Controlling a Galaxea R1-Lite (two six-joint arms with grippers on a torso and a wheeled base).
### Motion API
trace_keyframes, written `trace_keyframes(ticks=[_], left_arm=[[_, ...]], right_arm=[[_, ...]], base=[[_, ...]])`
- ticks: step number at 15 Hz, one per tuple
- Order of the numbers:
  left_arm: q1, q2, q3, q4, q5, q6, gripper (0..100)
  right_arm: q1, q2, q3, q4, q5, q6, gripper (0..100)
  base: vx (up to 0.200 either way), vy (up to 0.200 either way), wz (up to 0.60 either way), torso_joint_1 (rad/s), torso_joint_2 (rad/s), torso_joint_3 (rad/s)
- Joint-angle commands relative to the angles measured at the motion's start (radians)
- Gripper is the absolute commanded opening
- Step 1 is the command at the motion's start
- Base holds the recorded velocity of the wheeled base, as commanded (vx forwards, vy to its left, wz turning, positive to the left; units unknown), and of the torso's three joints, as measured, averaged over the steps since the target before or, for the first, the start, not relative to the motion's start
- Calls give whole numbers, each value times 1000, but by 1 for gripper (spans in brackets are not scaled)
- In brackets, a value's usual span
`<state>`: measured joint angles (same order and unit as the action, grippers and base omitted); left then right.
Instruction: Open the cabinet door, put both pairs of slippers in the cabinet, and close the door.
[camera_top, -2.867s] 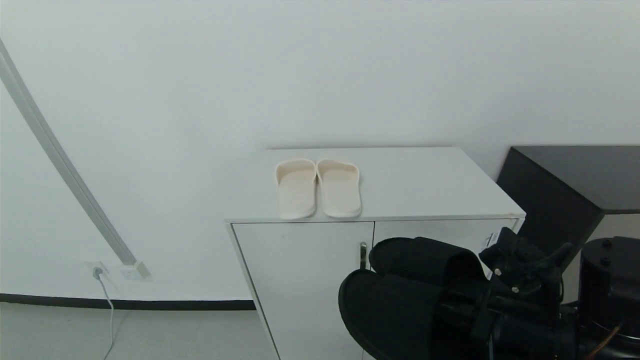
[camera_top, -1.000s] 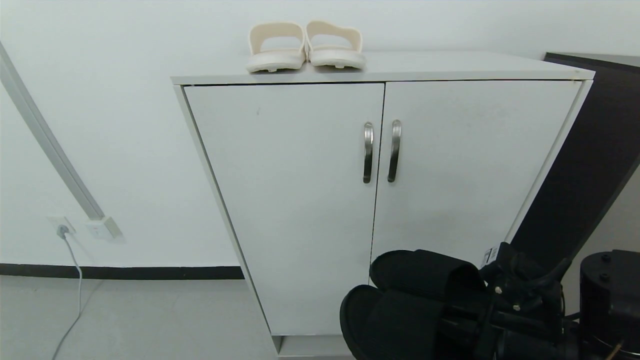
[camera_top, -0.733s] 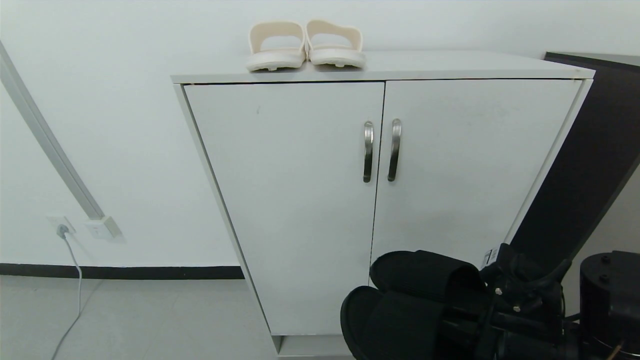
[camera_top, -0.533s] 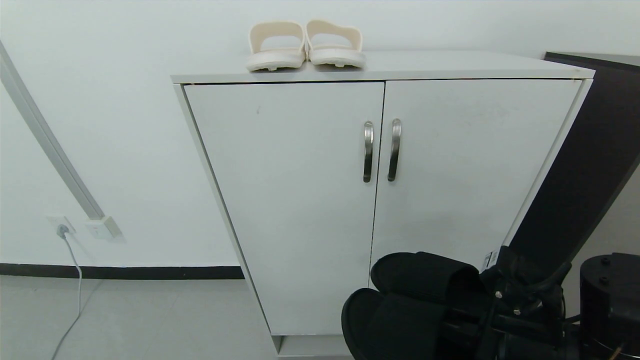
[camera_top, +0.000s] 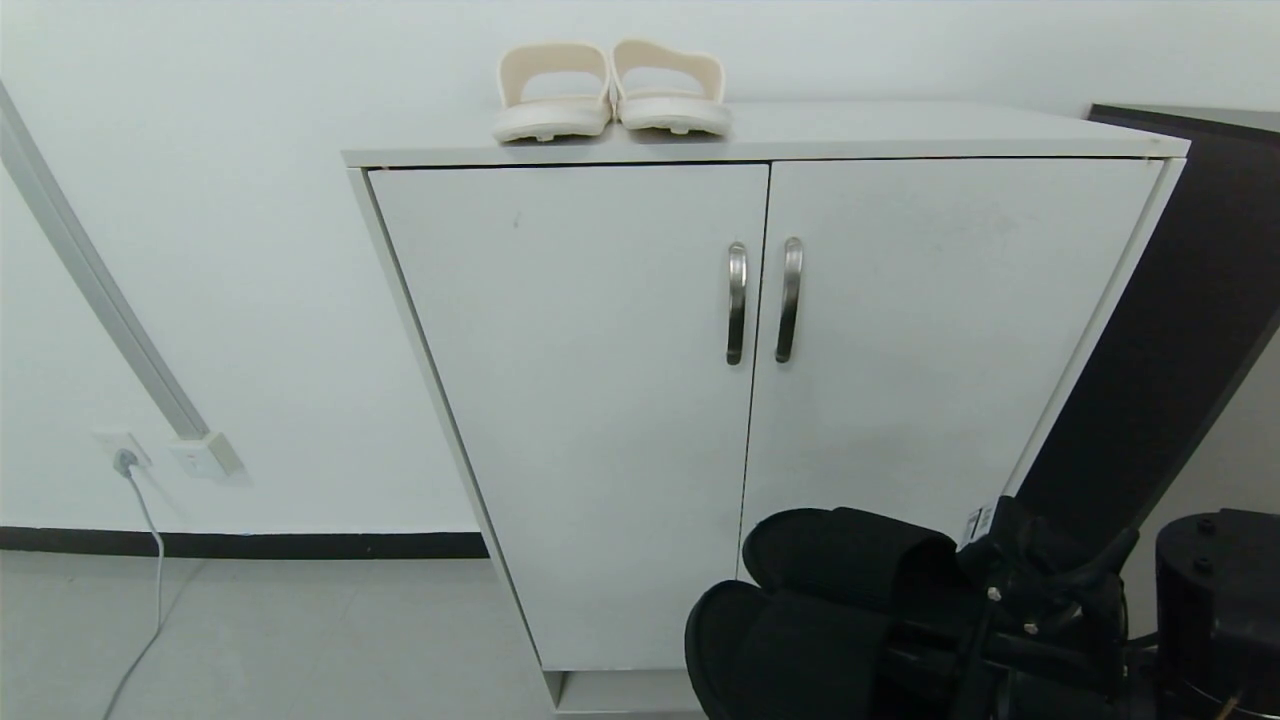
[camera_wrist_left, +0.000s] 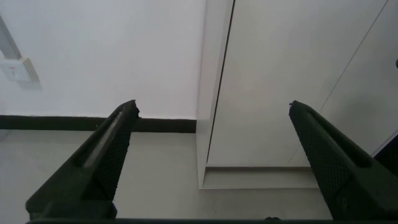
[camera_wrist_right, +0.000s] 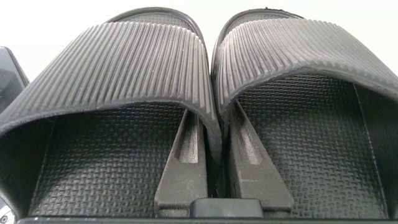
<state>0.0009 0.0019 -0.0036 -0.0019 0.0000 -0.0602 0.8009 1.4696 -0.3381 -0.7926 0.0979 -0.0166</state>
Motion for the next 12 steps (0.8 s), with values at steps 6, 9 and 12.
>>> trace_keyframes(ticks=[6, 9, 12], left_arm=[[-25, 529, -303, -63, -442, -61, 100], [-79, 760, -342, -297, -611, -59, 100], [-265, 949, -458, -389, -614, -66, 100]], right_arm=[[3, 2, 2, -1, -1, 0, 0], [3, 5, 2, -1, 0, 0, 0], [3, 8, 2, 1, 0, 0, 0]], base=[[0, 0, 0, 0, 0, 0], [0, 0, 0, 0, 0, 0], [0, 0, 0, 0, 0, 0]])
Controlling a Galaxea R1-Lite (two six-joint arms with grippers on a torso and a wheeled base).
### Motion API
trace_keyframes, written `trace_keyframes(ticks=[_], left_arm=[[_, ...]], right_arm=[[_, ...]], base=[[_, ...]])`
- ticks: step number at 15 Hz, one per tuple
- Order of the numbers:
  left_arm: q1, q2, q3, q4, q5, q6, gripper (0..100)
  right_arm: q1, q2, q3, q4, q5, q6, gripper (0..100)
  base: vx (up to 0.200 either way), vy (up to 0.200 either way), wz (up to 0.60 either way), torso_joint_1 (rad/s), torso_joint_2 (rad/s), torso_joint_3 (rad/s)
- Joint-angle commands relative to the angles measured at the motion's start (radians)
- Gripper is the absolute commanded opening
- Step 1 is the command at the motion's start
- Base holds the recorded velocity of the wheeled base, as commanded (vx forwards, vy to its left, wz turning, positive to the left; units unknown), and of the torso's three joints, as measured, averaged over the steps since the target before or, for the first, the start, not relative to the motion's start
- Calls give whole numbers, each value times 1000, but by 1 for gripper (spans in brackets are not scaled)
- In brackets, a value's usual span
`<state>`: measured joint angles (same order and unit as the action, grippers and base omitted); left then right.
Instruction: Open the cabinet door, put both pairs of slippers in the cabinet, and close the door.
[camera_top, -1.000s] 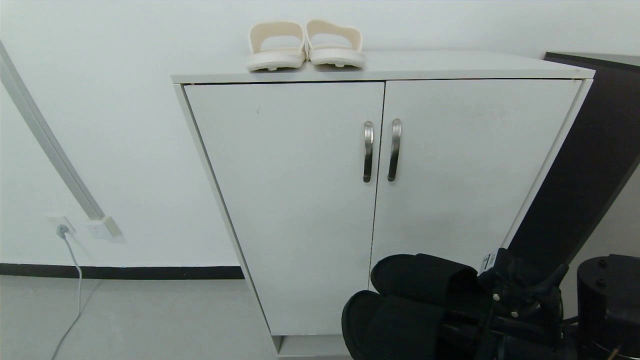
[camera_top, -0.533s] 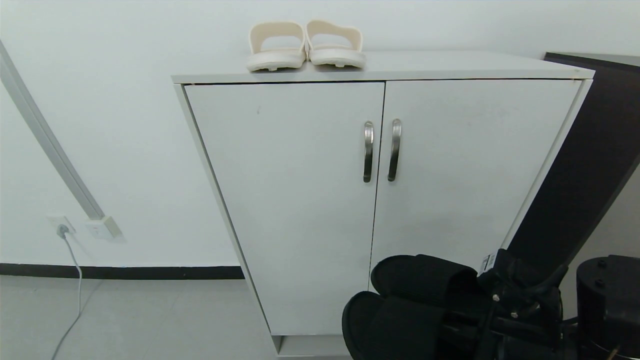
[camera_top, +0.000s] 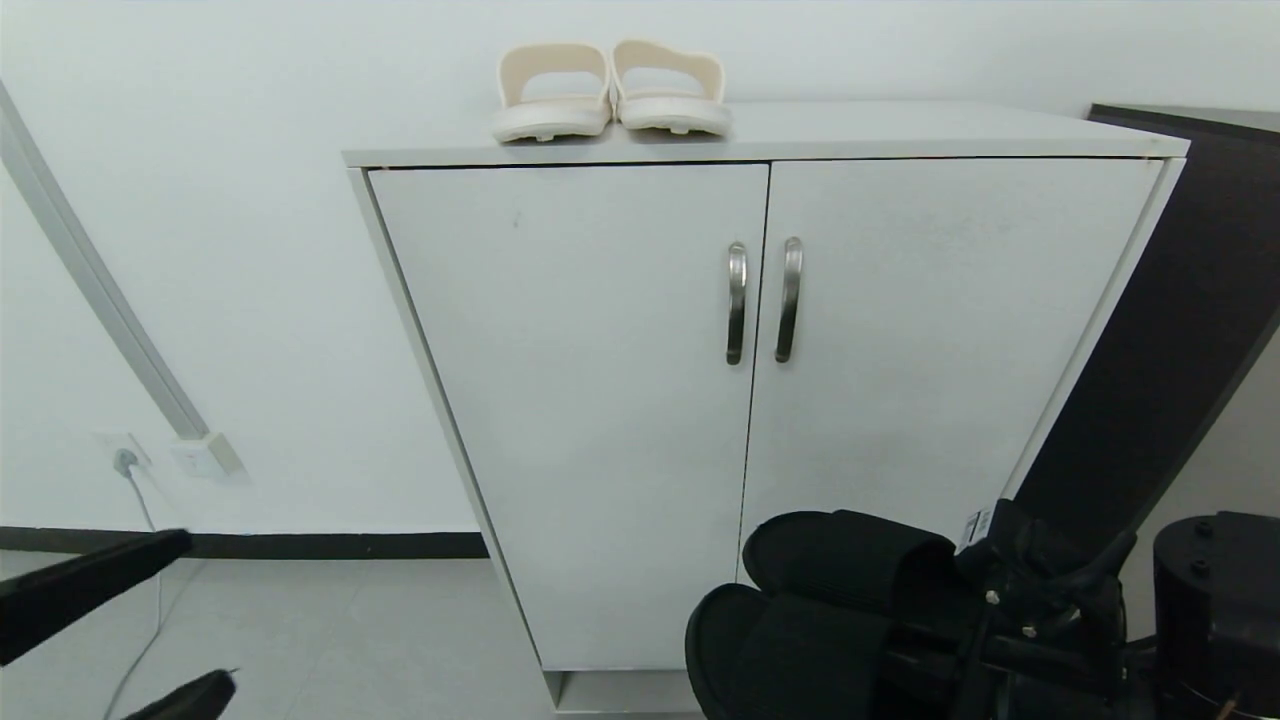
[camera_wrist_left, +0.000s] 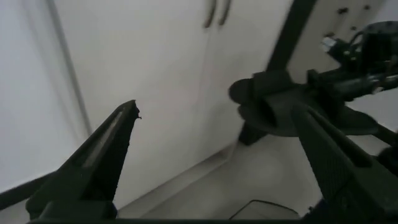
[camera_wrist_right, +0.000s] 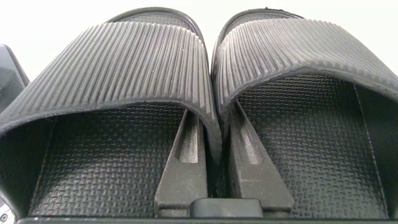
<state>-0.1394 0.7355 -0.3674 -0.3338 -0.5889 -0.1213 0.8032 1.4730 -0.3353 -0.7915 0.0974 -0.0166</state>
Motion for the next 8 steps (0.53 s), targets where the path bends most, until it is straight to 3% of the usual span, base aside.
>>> trace_keyframes(ticks=[1, 5, 6, 8], left_arm=[[-181, 265, -139, -57, -15, -6, 100], [-425, 476, -300, -91, 121, -11, 100], [-473, 536, -335, -134, 135, -14, 100], [-526, 644, -389, -225, 139, -54, 100]], right_arm=[[1, 4, -1, 0, 1, 0, 0], [1, 7, -1, 0, 1, 0, 0], [1, 7, -1, 0, 1, 0, 0], [1, 7, -1, 0, 1, 0, 0]], base=[[0, 0, 0, 0, 0, 0], [0, 0, 0, 0, 0, 0], [0, 0, 0, 0, 0, 0], [0, 0, 0, 0, 0, 0]])
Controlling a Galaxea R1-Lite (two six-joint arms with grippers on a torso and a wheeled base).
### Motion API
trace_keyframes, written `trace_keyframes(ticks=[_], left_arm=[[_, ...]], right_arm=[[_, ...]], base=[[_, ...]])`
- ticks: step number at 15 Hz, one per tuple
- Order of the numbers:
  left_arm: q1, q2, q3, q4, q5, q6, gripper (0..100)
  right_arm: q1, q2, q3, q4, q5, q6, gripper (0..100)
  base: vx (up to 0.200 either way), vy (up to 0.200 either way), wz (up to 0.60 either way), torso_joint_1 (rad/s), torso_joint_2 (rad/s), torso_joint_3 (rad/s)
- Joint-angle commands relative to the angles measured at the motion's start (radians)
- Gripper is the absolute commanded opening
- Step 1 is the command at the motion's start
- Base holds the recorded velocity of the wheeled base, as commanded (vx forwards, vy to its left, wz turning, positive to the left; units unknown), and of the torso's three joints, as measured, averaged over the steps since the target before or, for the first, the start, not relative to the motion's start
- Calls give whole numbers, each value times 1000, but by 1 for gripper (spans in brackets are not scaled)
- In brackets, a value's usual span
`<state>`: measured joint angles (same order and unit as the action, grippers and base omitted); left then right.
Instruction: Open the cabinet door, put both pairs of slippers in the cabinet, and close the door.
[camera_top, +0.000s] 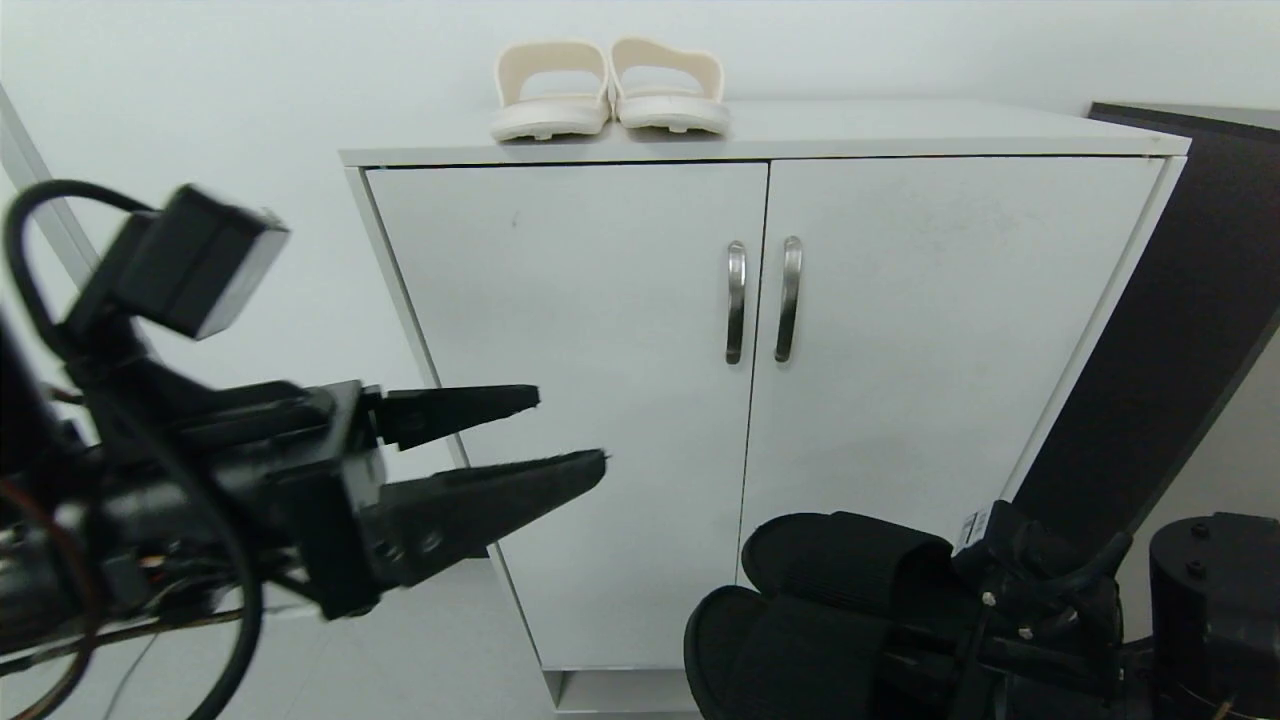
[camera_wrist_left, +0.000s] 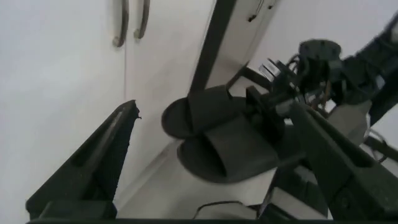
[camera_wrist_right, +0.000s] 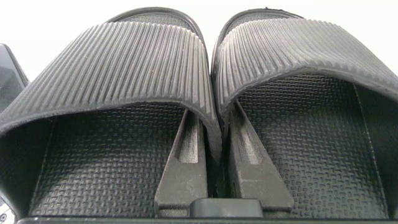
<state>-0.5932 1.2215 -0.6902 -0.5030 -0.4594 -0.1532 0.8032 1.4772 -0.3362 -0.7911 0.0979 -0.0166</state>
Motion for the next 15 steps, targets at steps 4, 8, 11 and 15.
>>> trace_keyframes(ticks=[4, 8, 11, 15], left_arm=[[-120, 312, -226, -103, -2, -77, 100], [-162, 475, -416, -103, -19, -138, 100], [-163, 552, -523, -103, -18, -183, 100], [-155, 589, -557, -103, 39, -187, 100]], right_arm=[[1, 14, 2, 0, 0, 1, 0], [-2, 8, 0, -2, -1, 1, 0], [-6, 6, 2, -2, -3, 3, 0], [-6, 8, 2, -2, -3, 3, 0]], base=[[0, 0, 0, 0, 0, 0], [0, 0, 0, 0, 0, 0], [0, 0, 0, 0, 0, 0], [0, 0, 0, 0, 0, 0]])
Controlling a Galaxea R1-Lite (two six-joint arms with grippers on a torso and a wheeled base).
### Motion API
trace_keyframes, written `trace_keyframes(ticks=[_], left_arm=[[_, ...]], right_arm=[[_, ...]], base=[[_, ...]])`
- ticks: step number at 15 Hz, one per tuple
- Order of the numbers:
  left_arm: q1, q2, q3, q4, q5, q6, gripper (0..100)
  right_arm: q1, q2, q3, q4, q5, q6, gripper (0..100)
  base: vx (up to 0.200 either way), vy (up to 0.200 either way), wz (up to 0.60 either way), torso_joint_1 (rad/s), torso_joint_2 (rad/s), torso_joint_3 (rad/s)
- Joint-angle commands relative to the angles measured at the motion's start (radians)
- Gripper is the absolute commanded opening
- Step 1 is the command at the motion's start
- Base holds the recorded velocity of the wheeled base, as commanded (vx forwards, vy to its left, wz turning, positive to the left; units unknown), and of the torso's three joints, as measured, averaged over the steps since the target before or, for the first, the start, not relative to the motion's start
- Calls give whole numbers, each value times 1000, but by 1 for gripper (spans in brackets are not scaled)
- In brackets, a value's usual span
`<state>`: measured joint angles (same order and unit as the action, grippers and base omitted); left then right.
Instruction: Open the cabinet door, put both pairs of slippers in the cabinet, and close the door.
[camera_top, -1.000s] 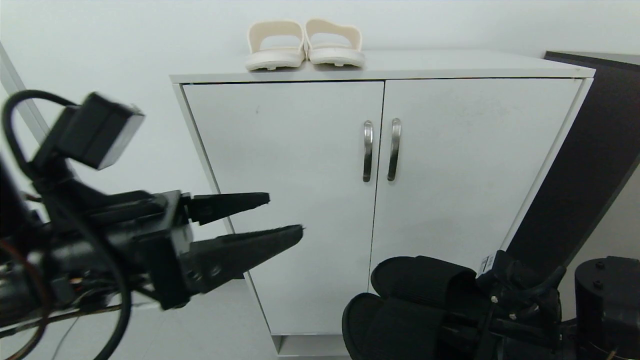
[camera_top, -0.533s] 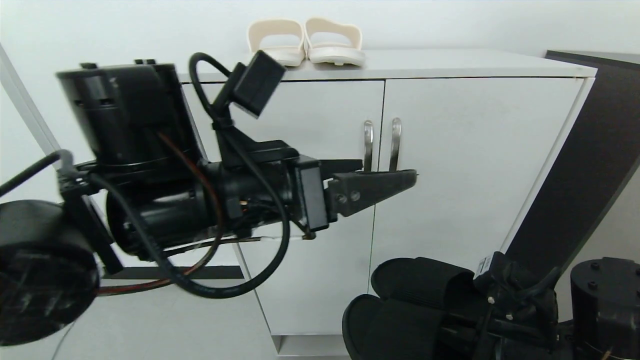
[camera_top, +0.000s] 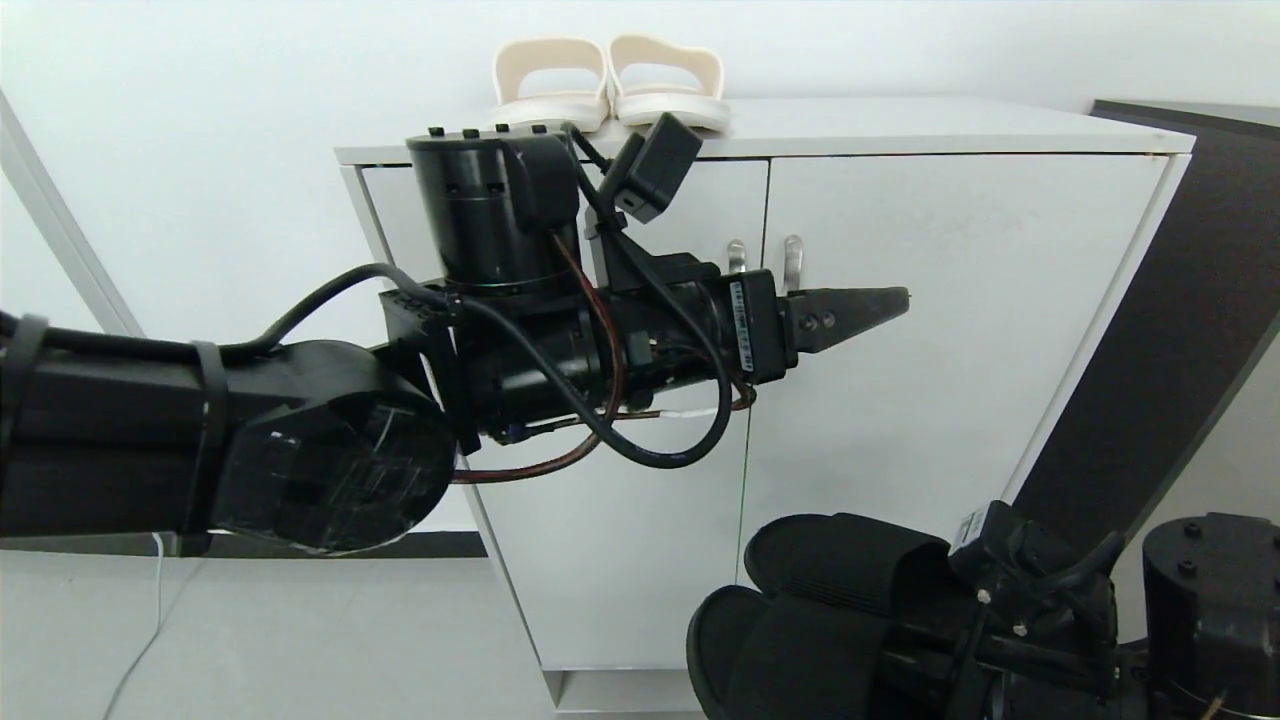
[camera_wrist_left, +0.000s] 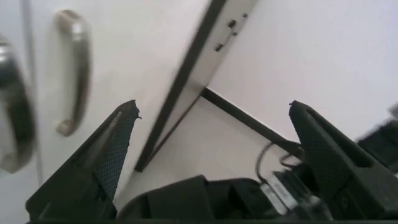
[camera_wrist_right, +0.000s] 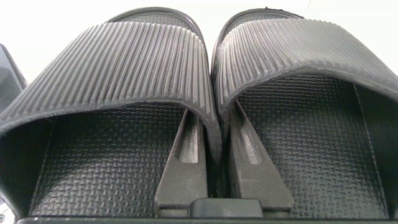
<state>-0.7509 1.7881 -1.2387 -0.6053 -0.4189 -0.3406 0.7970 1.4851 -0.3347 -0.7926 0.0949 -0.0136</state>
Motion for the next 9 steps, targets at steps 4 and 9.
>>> trace_keyframes(ticks=[4, 9], left_arm=[[7, 45, -53, 7, 86, 0, 100], [31, 113, -127, 12, 134, 2, 100]], right_arm=[[-1, 7, 0, -1, 0, 3, 0], [-1, 7, 0, -1, 0, 3, 0]], base=[[0, 0, 0, 0, 0, 0], [0, 0, 0, 0, 0, 0]])
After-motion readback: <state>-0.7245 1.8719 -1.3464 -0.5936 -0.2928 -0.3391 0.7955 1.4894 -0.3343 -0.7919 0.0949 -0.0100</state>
